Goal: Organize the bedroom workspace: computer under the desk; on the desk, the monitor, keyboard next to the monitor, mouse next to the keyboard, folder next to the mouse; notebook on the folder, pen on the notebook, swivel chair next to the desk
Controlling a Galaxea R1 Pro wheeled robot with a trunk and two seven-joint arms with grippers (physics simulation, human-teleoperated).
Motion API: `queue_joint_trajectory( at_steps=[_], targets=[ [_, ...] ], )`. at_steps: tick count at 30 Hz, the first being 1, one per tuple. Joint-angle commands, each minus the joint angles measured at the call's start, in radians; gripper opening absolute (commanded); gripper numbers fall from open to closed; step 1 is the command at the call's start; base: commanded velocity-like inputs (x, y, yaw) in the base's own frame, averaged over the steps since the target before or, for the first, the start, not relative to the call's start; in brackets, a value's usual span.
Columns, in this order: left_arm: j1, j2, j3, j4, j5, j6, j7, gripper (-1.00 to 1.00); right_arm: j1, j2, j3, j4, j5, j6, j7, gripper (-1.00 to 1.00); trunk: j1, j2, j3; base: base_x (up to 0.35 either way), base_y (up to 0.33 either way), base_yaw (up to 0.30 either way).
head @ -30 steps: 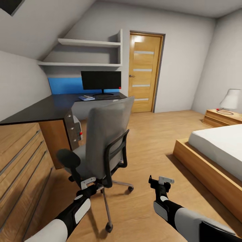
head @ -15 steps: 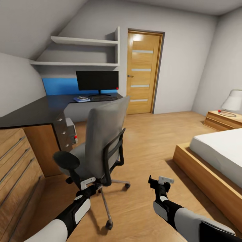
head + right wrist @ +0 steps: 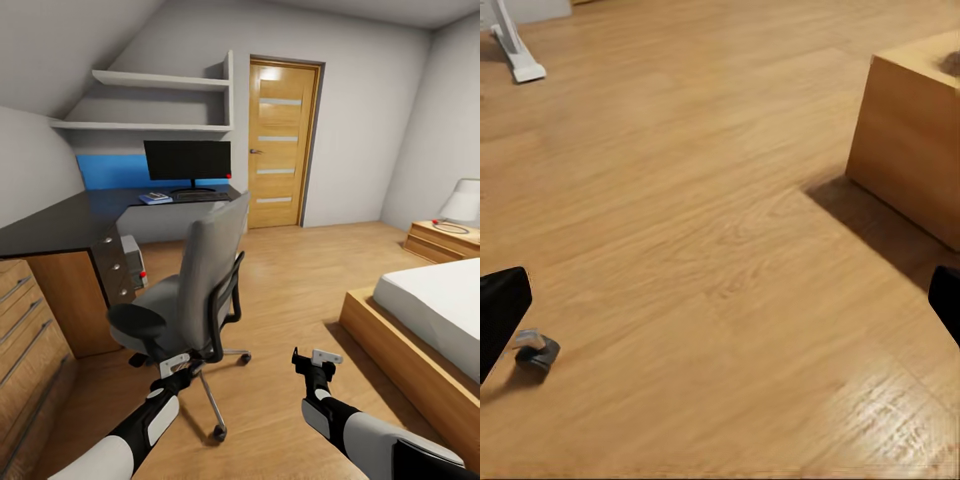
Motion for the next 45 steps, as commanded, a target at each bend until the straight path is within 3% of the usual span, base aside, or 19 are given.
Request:
queue_joint_trajectory(
  at_steps=[1,45],
  targets=[
    [-0.001,0.001,-0.008,0.0,0.01,-0.004,0.008,1.0,-0.001,0.005,0.008,0.0,-0.006,-0.004,-0.006,1.0,-0.001,0.0,-0.001,-0.169,-0.002,0.074],
    [-0.001,0.021,-0.01,0.022,0.012,-0.007,0.007,1.0,0.0,0.014,0.008,0.002,-0.006,-0.003,-0.007,1.0,-0.001,0.0,-0.001,-0.026,0.0,0.162]
  ],
)
